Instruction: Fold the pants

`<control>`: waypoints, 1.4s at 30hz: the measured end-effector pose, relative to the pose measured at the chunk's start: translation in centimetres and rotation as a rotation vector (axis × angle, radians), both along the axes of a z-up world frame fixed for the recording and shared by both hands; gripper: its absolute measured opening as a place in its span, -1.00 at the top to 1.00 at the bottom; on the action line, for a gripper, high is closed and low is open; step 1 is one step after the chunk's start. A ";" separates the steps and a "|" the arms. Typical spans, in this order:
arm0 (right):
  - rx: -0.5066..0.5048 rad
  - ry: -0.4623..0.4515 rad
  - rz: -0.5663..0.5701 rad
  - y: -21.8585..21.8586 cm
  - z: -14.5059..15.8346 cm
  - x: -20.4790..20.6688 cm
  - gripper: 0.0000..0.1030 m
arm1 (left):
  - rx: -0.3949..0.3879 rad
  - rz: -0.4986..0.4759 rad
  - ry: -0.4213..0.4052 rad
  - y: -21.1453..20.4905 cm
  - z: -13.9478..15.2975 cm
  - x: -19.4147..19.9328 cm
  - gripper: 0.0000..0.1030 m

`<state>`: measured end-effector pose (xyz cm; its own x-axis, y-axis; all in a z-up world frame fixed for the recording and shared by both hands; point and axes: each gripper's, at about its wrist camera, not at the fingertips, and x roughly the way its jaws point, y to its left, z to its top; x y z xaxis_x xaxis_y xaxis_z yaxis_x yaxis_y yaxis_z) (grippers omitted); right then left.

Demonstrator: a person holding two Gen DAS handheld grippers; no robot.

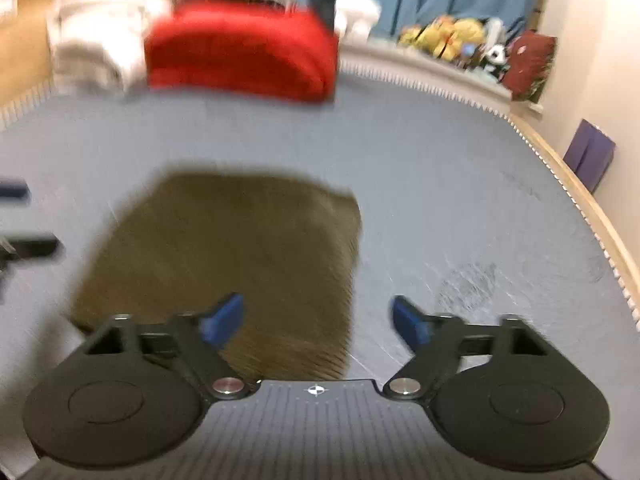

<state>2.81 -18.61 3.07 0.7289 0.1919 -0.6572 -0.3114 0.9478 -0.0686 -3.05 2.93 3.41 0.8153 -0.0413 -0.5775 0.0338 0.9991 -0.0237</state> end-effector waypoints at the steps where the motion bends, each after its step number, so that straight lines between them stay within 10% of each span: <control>1: 0.028 -0.019 -0.003 -0.2 0.8 -1.1 -0.84 | -0.024 0.009 0.010 0.1 0.1 -0.3 -0.83; 7: 0.159 -0.049 -0.078 -1.4 0.0 -4.6 -0.93 | -0.134 0.077 0.063 0.7 -2.0 -1.5 -0.99; 14: 0.150 0.150 -0.131 -1.2 -4.3 -2.8 -0.92 | 0.022 0.099 0.206 -0.4 -5.6 -0.1 -0.99; 18: 0.134 0.177 -0.122 -0.9 -4.9 -2.0 -0.92 | -0.022 0.141 0.254 0.3 -6.5 0.9 -0.99; 42: 0.115 0.145 -0.142 0.7 -4.8 -0.4 -0.95 | -0.033 0.089 0.267 -0.6 -6.6 1.8 -0.99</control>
<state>2.37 -17.87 -1.77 0.6535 0.1733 -0.7368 -0.1726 0.9819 0.0778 -1.26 2.30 -3.17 0.6359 0.0019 -0.7717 -0.0662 0.9964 -0.0521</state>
